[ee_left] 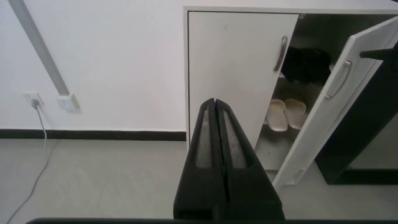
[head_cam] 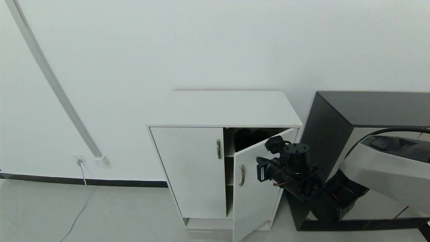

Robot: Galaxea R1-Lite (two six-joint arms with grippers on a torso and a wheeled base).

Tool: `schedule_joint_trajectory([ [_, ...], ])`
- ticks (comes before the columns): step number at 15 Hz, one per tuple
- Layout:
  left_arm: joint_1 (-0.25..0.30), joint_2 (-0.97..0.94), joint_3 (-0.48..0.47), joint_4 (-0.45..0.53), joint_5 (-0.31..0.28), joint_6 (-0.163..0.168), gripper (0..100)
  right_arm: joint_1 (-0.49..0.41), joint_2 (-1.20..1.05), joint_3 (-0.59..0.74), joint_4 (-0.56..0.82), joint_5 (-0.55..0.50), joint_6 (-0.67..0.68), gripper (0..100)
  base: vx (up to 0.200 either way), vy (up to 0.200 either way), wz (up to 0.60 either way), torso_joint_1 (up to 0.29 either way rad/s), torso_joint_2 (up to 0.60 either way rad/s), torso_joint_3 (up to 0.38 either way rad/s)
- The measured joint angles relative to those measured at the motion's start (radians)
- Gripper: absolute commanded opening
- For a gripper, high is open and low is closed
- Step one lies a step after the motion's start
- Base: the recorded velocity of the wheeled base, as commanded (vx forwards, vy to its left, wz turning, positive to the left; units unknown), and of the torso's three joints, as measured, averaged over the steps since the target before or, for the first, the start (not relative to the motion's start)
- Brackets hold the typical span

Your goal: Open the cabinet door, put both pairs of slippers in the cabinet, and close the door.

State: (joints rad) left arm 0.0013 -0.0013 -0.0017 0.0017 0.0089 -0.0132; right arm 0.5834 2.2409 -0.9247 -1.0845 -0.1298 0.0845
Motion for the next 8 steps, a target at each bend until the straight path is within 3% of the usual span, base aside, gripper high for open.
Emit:
schedule_joint_trajectory([
  [8, 0.000, 0.000, 0.000, 0.000, 0.000, 0.000, 0, -0.042, 0.104, -0.191, 0.089, 0.000, 0.000, 0, 0.000, 0.000, 0.00, 0.000, 0.00, 0.000],
])
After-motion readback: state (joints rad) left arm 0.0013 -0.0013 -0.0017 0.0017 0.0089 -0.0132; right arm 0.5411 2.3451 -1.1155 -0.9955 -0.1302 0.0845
